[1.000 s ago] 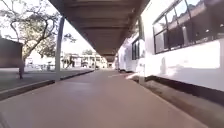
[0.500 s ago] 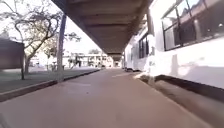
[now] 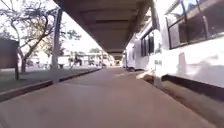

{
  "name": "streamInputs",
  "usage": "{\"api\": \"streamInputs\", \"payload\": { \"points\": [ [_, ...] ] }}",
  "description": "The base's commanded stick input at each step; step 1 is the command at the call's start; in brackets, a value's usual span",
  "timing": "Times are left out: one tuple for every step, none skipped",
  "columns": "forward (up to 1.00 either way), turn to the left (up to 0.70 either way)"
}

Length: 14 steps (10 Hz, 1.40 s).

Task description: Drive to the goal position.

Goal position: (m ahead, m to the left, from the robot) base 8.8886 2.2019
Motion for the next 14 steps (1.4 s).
{"api": "streamInputs", "payload": {
  "points": [
    [0.70, 0.00],
    [0.70, 0.00],
    [0.70, 0.00],
    [0.70, 0.00],
    [0.70, 0.00],
    [0.70, 0.00],
    [0.70, 0.00],
    [0.70, 0.00],
    [0.70, 0.00],
    [0.70, 0.00],
    [0.70, 0.00],
    [0.70, 0.00],
    [0.70, 0.00],
    [0.70, 0.00]
  ]
}}
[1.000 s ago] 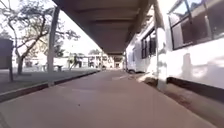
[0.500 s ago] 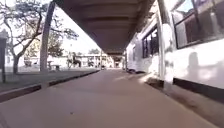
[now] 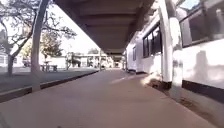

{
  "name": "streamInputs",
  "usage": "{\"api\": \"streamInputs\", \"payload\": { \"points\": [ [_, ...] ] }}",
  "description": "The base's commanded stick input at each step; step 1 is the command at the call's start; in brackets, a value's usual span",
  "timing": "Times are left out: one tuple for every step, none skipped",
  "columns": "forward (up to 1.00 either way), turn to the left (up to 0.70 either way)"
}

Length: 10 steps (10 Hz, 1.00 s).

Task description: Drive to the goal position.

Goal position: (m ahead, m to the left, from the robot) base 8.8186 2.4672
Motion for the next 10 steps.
{"api": "streamInputs", "payload": {
  "points": [
    [0.70, 0.00],
    [0.70, 0.00],
    [0.70, 0.00],
    [0.70, 0.00],
    [0.70, 0.00],
    [0.70, 0.00],
    [0.70, 0.00],
    [0.70, 0.00],
    [0.70, 0.00],
    [0.70, 0.06]
  ]
}}
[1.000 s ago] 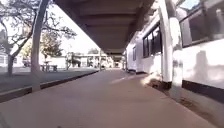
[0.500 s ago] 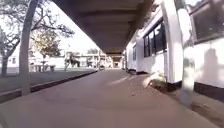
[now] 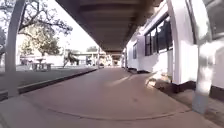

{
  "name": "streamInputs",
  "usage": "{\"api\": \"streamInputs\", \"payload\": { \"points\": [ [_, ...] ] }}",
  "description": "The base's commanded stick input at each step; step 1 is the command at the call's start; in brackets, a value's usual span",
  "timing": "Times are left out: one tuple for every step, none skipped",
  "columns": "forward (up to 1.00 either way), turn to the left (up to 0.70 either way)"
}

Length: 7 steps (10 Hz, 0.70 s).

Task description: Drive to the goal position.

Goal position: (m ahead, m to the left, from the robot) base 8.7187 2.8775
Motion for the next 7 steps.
{"api": "streamInputs", "payload": {
  "points": [
    [0.70, 0.17],
    [0.70, 0.00],
    [0.70, 0.00],
    [0.70, 0.00],
    [0.70, 0.00],
    [0.70, 0.00],
    [0.70, 0.00]
  ]
}}
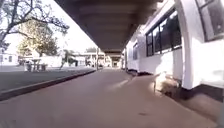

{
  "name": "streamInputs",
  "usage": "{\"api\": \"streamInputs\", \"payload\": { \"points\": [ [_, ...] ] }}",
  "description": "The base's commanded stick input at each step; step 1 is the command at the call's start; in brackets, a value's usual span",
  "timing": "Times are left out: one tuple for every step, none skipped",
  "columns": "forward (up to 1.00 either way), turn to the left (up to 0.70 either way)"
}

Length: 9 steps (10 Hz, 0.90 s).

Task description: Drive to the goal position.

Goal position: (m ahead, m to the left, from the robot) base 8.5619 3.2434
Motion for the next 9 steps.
{"api": "streamInputs", "payload": {
  "points": [
    [0.70, 0.00],
    [0.70, 0.00],
    [0.70, 0.00],
    [0.70, 0.00],
    [0.70, 0.00],
    [0.70, 0.00],
    [0.70, 0.00],
    [0.70, 0.00],
    [0.70, 0.00]
  ]
}}
